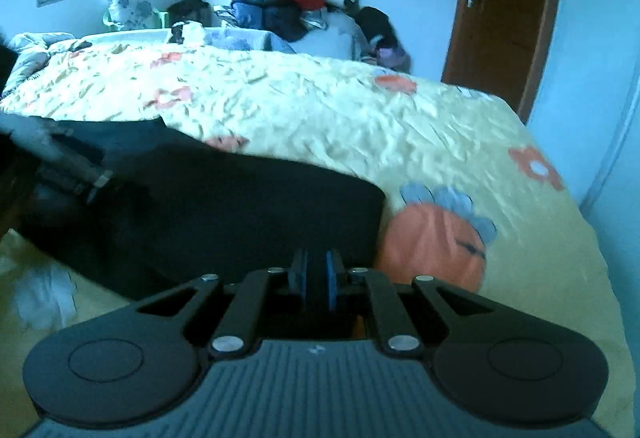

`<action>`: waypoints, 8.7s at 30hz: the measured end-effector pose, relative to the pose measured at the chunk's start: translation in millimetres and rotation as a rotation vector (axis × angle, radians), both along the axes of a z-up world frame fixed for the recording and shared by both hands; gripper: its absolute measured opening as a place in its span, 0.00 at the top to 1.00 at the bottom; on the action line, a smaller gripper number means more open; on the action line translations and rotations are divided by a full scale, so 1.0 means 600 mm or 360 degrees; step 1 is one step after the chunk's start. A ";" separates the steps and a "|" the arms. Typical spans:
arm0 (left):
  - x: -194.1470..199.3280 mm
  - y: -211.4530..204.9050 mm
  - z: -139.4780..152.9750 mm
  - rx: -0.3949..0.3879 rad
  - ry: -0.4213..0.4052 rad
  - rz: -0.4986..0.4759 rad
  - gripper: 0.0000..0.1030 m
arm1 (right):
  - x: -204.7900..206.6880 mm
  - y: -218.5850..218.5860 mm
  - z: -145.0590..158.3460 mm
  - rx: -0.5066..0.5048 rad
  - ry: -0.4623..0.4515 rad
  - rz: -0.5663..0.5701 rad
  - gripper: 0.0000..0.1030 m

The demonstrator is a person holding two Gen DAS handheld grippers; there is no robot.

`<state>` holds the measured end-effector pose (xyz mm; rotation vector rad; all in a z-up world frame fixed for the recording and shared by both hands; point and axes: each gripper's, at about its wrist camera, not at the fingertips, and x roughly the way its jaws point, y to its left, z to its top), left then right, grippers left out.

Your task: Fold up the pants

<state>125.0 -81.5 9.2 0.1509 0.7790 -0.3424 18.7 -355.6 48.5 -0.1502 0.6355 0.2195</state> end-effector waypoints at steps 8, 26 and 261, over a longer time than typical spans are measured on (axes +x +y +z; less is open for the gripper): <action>-0.080 0.098 0.026 0.0134 -0.0250 0.0144 0.00 | 0.013 0.089 0.033 -0.0228 -0.0072 0.0173 0.89; -0.156 0.384 0.034 0.0036 -0.0203 0.0714 0.00 | 0.053 0.316 0.001 -0.0224 0.0060 0.0580 0.87; 0.013 0.120 0.014 -0.0016 -0.0197 0.0305 0.00 | 0.165 0.218 -0.046 0.0459 0.0125 0.0236 0.72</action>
